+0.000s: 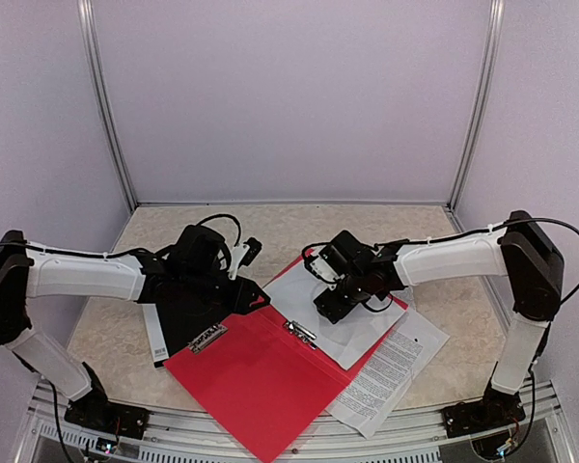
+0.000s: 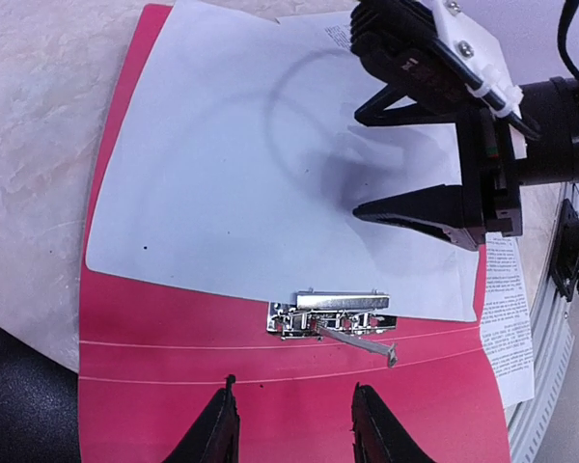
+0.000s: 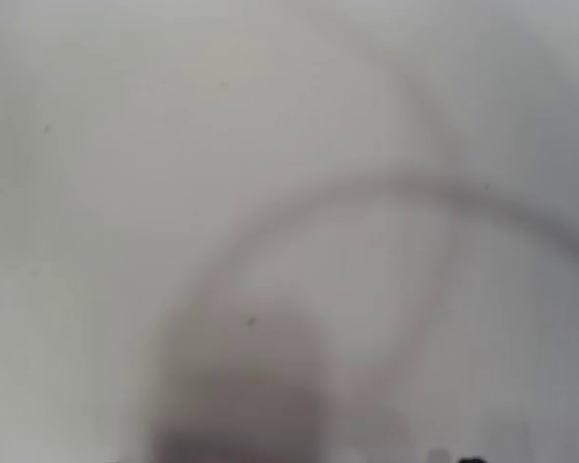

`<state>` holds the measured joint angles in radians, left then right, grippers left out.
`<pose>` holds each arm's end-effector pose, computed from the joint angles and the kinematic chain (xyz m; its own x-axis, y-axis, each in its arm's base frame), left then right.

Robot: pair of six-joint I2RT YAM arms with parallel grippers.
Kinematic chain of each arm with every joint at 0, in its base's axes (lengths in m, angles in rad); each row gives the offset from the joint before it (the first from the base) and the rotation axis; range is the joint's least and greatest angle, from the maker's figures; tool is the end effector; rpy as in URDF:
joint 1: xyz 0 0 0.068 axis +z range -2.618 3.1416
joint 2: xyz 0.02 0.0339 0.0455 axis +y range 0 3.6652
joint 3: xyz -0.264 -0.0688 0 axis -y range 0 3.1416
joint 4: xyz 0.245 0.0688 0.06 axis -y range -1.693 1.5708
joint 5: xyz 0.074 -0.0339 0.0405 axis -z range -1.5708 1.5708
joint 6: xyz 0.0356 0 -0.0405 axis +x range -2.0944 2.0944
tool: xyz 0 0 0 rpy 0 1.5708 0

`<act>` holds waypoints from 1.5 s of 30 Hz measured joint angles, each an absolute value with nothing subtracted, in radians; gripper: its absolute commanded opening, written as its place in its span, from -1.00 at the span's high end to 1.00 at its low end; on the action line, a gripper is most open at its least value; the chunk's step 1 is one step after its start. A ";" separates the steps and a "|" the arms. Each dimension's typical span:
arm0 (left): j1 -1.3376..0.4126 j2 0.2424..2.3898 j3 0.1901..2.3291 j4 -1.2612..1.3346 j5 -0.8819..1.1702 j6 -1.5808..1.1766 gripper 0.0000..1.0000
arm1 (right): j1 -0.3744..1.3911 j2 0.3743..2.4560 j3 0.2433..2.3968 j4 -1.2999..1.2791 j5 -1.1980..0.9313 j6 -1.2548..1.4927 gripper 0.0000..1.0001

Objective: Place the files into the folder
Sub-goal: Adjust the file in the folder.

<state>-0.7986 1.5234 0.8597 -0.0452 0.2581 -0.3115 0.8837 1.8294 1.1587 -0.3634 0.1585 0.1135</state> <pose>0.2166 -0.2354 0.2030 -0.6861 0.2797 -0.6716 0.6488 0.6529 -0.3908 0.2406 0.2844 0.1696 -0.6223 -0.5821 -0.5234 -0.6459 0.7596 -0.0769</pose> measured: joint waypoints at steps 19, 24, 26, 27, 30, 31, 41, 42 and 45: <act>-0.774 1.681 0.812 -0.117 0.287 -0.525 0.28 | 0.834 1.916 1.203 -0.323 0.197 0.124 -0.49; -0.775 1.713 0.831 -0.112 0.307 -0.536 0.33 | 0.833 1.932 1.190 -0.291 0.183 0.116 -0.44; -0.778 1.731 0.846 -0.105 0.310 -0.535 0.36 | 0.832 1.934 1.184 -0.276 0.175 0.108 -0.43; -0.780 1.737 0.852 -0.101 0.310 -0.535 0.38 | 0.830 1.935 1.180 -0.270 0.171 0.101 -0.42; -0.783 1.752 0.859 -0.089 0.309 -0.533 0.42 | 0.828 1.935 1.172 -0.252 0.158 0.078 -0.40; -0.783 1.756 0.859 -0.085 0.309 -0.532 0.43 | 0.828 1.935 1.169 -0.245 0.155 0.067 -0.39; -0.786 1.760 0.859 -0.075 0.298 -0.527 0.48 | 0.824 1.928 1.149 -0.203 0.131 -0.041 -0.38; -0.786 1.760 0.858 -0.075 0.297 -0.526 0.48 | 0.824 1.928 1.149 -0.202 0.131 -0.049 -0.37; -0.787 1.760 0.858 -0.075 0.294 -0.525 0.50 | 0.824 1.927 1.149 -0.201 0.128 -0.072 -0.37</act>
<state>-0.7868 1.7596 0.8577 -0.0746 0.2935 -0.5251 0.8242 1.9266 1.1488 -0.2008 0.1284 -0.0719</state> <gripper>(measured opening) 0.258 0.688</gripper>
